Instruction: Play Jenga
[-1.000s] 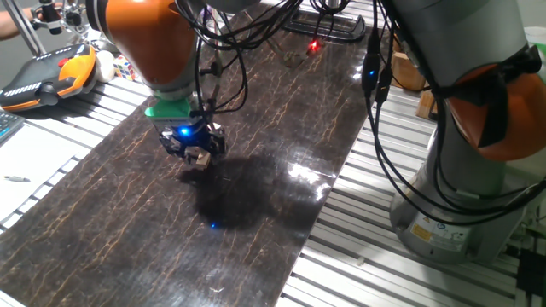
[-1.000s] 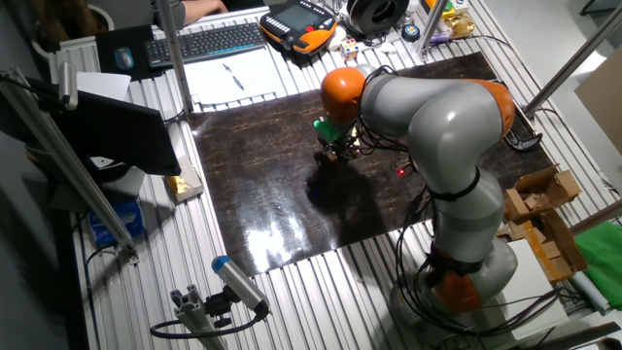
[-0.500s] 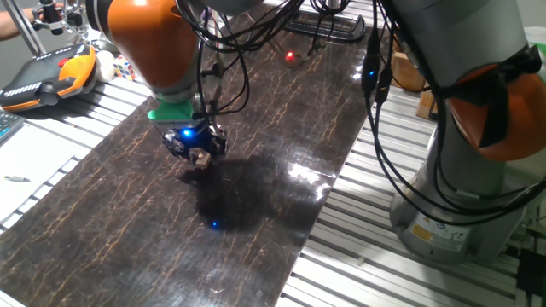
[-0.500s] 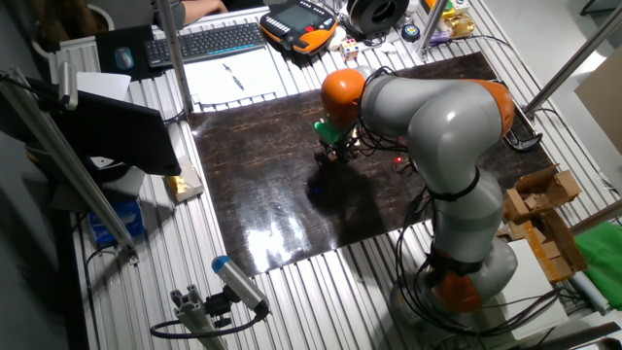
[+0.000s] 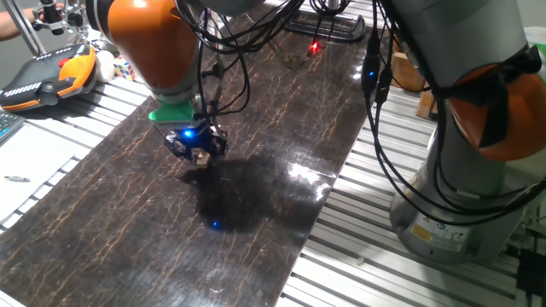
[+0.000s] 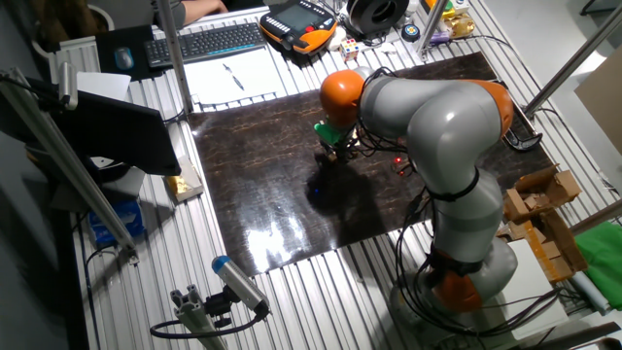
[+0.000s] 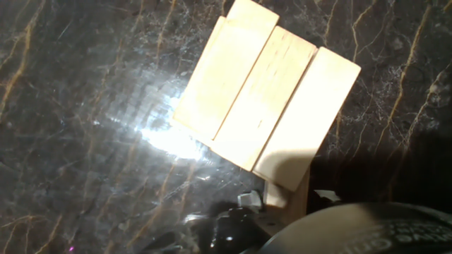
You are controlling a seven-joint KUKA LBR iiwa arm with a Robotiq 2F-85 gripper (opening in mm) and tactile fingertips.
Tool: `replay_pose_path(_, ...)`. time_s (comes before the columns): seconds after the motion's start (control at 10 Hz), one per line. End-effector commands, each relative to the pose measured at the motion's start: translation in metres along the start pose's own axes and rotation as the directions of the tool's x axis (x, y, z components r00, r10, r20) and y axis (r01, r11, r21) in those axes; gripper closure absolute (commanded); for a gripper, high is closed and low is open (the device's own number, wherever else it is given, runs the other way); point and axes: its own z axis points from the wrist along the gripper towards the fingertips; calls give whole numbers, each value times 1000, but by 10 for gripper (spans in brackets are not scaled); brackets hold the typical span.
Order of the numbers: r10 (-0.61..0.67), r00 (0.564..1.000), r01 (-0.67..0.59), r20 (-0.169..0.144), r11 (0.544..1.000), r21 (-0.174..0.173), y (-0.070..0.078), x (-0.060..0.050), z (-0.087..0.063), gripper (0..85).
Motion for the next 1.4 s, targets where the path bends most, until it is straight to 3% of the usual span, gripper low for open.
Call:
replay_pose_path(0.0, -3, 1000, 3, 0, 1000, 0, 0, 0, 0, 457)
replay_pose_path(0.5, -9, 1000, 9, -9, 1000, -6, -1, 0, 0, 553)
replay_pose_path(1.3, 4, 1000, -5, -8, 1000, -5, -2, 2, 1, 553)
